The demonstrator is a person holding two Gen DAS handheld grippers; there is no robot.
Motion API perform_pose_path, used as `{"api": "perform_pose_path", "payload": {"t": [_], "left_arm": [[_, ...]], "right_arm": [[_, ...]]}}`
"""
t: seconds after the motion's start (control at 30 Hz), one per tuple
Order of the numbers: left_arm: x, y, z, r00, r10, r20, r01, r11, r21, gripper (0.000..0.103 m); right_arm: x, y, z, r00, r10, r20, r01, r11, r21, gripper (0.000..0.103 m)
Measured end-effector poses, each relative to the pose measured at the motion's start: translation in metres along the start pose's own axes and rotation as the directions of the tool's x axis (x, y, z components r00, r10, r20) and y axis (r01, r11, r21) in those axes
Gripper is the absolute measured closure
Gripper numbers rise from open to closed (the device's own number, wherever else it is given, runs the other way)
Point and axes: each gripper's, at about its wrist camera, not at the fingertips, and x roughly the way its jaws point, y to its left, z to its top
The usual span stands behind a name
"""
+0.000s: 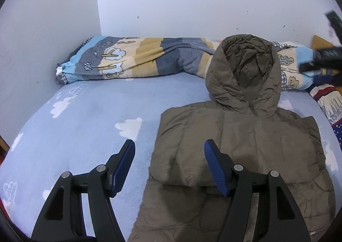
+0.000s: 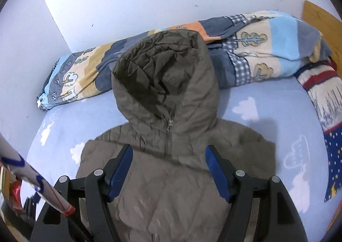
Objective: Fold large clothes
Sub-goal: 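Move the right gripper to the jacket hood and grasp it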
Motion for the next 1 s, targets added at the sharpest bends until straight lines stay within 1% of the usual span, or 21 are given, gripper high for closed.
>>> {"api": "perform_pose_path", "payload": {"t": [0.13, 0.23, 0.27, 0.33, 0.43, 0.5, 0.67, 0.73, 0.8, 0.83, 0.87, 0.9, 0.93, 1.0], "left_arm": [[0.009, -0.006, 0.000, 0.999, -0.047, -0.024, 0.047, 0.999, -0.001, 0.036], [0.016, -0.006, -0.002, 0.996, -0.078, -0.052, 0.078, 0.997, -0.017, 0.035], [0.018, -0.007, -0.003, 0.995, -0.081, -0.060, 0.080, 0.997, -0.012, 0.035], [0.021, -0.008, -0.007, 0.995, -0.075, -0.070, 0.075, 0.997, 0.003, 0.035], [0.026, -0.008, -0.012, 0.992, -0.088, -0.095, 0.088, 0.996, 0.001, 0.035], [0.029, -0.007, -0.014, 0.989, -0.096, -0.109, 0.096, 0.995, -0.005, 0.035], [0.035, 0.000, -0.017, 0.986, -0.108, -0.126, 0.104, 0.994, -0.039, 0.035], [0.037, 0.001, -0.018, 0.985, -0.108, -0.132, 0.103, 0.994, -0.046, 0.035], [0.040, 0.000, -0.019, 0.985, -0.102, -0.138, 0.097, 0.994, -0.044, 0.035], [0.041, -0.001, -0.020, 0.985, -0.101, -0.143, 0.096, 0.994, -0.043, 0.035], [0.042, -0.002, -0.021, 0.984, -0.103, -0.147, 0.098, 0.994, -0.042, 0.035], [0.043, -0.002, -0.022, 0.983, -0.105, -0.151, 0.100, 0.994, -0.043, 0.035], [0.042, -0.003, -0.022, 0.982, -0.106, -0.153, 0.101, 0.994, -0.043, 0.035], [0.039, -0.004, -0.021, 0.983, -0.108, -0.146, 0.103, 0.994, -0.041, 0.035]], "right_arm": [[0.021, 0.011, 0.029, 0.999, -0.035, 0.010, 0.035, 0.998, -0.044, 0.028], [0.034, 0.011, 0.059, 0.999, -0.047, 0.026, 0.048, 0.998, -0.041, 0.028], [0.037, 0.010, 0.068, 0.997, -0.062, 0.037, 0.064, 0.997, -0.041, 0.028], [0.048, 0.005, 0.089, 0.994, -0.094, 0.060, 0.096, 0.995, -0.034, 0.028], [0.066, -0.008, 0.113, 0.992, -0.111, 0.064, 0.111, 0.994, 0.011, 0.028], [0.079, -0.017, 0.127, 0.986, -0.151, 0.076, 0.149, 0.989, 0.022, 0.028], [0.107, -0.044, 0.143, 0.973, -0.222, 0.066, 0.218, 0.975, 0.051, 0.028], [0.118, -0.055, 0.144, 0.974, -0.221, 0.058, 0.217, 0.974, 0.057, 0.029], [0.126, -0.061, 0.141, 0.978, -0.202, 0.052, 0.199, 0.978, 0.058, 0.050], [0.131, -0.063, 0.139, 0.980, -0.194, 0.036, 0.191, 0.980, 0.059, 0.071], [0.136, -0.064, 0.135, 0.986, -0.169, 0.015, 0.168, 0.984, 0.056, 0.086], [0.136, -0.064, 0.132, 0.986, -0.165, 0.020, 0.164, 0.985, 0.048, 0.089], [0.131, -0.061, 0.127, 0.983, -0.179, 0.048, 0.178, 0.984, 0.033, 0.091], [0.118, -0.059, 0.120, 0.982, -0.171, 0.082, 0.169, 0.985, 0.028, 0.095]]}}
